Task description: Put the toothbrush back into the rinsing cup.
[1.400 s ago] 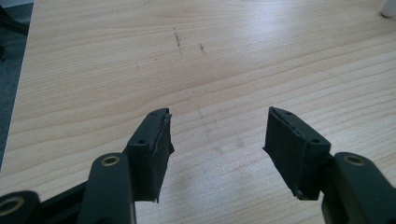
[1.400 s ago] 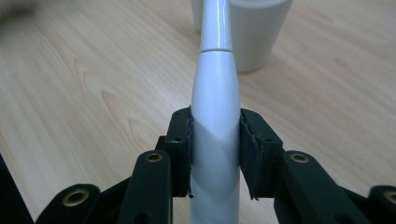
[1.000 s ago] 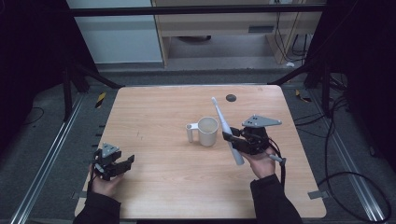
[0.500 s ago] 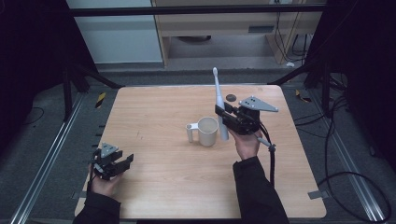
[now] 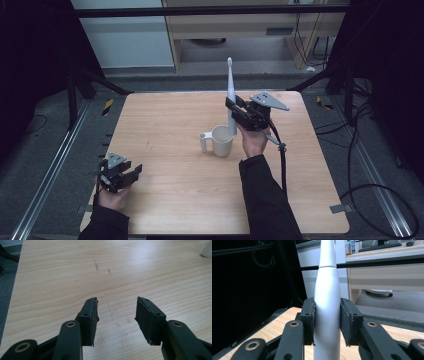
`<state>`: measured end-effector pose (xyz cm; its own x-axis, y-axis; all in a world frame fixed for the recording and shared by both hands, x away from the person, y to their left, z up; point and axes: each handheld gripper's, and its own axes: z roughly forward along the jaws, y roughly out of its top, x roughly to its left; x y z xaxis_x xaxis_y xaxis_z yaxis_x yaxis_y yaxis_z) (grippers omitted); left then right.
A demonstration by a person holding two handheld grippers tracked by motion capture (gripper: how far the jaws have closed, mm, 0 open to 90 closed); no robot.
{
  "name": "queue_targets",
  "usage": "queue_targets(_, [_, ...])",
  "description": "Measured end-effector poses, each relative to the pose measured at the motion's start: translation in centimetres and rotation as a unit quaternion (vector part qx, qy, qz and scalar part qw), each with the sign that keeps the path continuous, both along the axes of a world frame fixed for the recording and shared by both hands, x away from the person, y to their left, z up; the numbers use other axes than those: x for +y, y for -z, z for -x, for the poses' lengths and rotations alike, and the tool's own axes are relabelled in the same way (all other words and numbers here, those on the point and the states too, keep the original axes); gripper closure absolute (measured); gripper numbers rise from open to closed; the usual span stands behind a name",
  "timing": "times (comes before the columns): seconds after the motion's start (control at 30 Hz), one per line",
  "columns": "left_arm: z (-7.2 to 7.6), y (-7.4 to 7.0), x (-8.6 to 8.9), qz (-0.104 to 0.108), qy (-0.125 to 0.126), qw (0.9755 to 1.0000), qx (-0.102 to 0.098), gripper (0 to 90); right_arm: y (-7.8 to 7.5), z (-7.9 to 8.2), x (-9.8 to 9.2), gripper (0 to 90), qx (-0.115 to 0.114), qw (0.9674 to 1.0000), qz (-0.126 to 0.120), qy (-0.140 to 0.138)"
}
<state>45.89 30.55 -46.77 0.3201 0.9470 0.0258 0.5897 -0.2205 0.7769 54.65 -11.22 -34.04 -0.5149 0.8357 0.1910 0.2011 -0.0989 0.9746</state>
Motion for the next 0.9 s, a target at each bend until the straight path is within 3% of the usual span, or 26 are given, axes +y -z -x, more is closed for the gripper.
queue_targets(0.43, [0.0,0.0,0.0,-0.001,-0.001,1.0,-0.001,50.0,1.7,-2.0,1.1,66.9,0.015,0.9998,-0.001,0.009])
queue_targets(0.9, [0.0,0.0,0.0,-0.001,-0.001,1.0,-0.002,50.0,3.5,-3.0,2.1,66.8,0.037,0.9992,0.008,0.014])
